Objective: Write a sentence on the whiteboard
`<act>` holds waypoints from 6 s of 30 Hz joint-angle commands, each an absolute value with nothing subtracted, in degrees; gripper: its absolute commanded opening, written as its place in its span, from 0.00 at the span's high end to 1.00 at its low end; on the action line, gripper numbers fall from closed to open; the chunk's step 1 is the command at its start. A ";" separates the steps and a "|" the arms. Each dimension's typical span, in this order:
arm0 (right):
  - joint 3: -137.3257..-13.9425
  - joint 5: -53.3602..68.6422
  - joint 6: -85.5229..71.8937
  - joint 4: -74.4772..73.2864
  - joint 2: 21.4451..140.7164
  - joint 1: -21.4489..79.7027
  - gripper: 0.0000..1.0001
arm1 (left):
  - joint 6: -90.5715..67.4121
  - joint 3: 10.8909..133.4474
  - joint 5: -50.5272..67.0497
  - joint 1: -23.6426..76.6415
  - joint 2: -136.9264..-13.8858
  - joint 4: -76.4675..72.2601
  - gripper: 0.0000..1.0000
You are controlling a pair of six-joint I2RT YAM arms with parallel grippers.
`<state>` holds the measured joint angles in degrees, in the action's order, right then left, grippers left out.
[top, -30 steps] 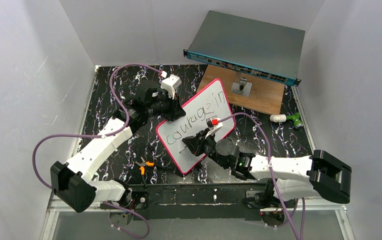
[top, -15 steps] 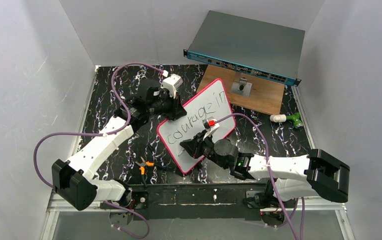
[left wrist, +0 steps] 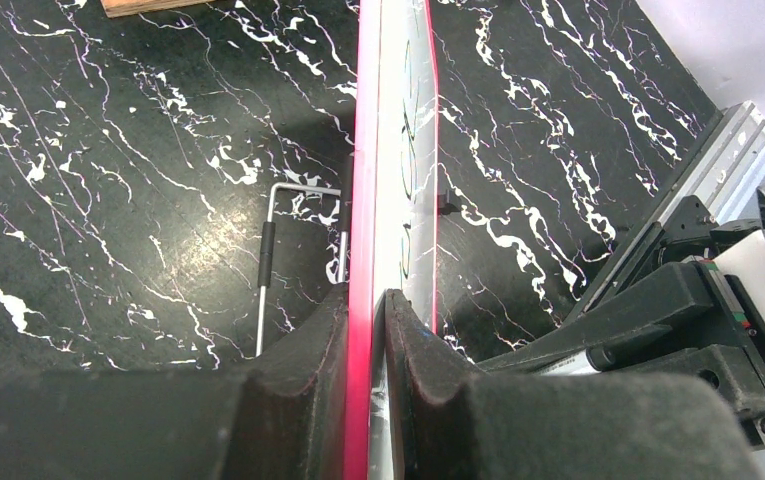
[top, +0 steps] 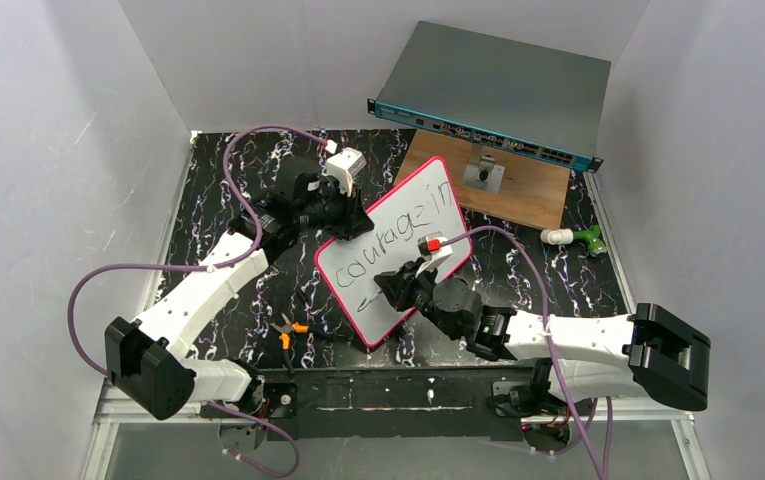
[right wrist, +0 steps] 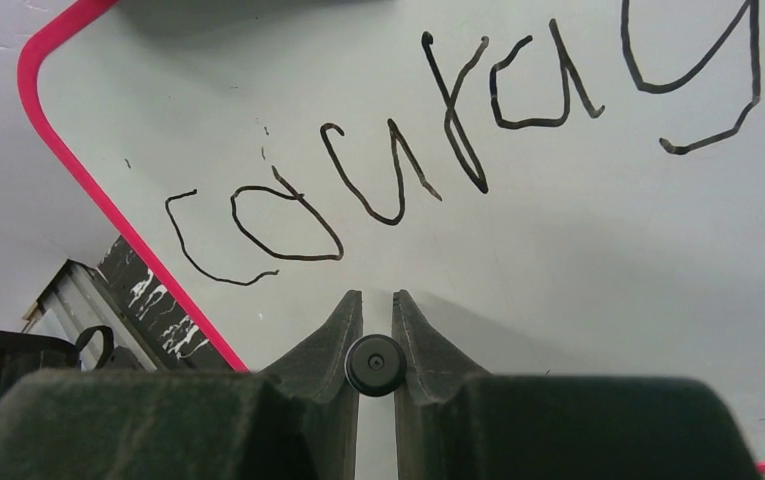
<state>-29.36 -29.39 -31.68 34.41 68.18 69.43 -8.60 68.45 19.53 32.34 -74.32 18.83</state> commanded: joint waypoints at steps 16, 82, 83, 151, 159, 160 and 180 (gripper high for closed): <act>-33.93 -22.31 -27.12 41.84 71.18 69.08 0.99 | -6.24 70.07 16.96 32.26 -74.75 20.39 1.00; -27.88 -31.27 -25.25 35.31 68.64 69.08 0.99 | -4.48 69.79 16.87 32.30 -72.44 22.59 1.00; -27.80 -31.29 -25.33 35.07 68.73 69.08 0.99 | -4.42 69.76 16.95 32.27 -72.38 22.59 1.00; -33.32 -32.27 -20.30 27.49 56.30 64.60 0.99 | -4.92 69.56 17.13 32.26 -72.16 21.25 1.00; -30.37 -32.47 -23.61 26.87 56.13 64.60 0.99 | -5.12 69.42 17.29 32.26 -72.27 21.22 1.00; -30.20 -32.44 -23.70 27.02 56.29 64.60 0.99 | -5.02 69.41 17.23 32.28 -72.25 21.26 1.00; -32.26 -29.09 -22.94 30.59 63.59 64.56 0.99 | -5.01 69.05 16.70 32.25 -71.99 21.80 1.00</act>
<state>-30.11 -29.34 -23.53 26.57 63.05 64.86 -7.90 68.82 19.49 32.34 -73.76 20.12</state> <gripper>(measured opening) 0.204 0.130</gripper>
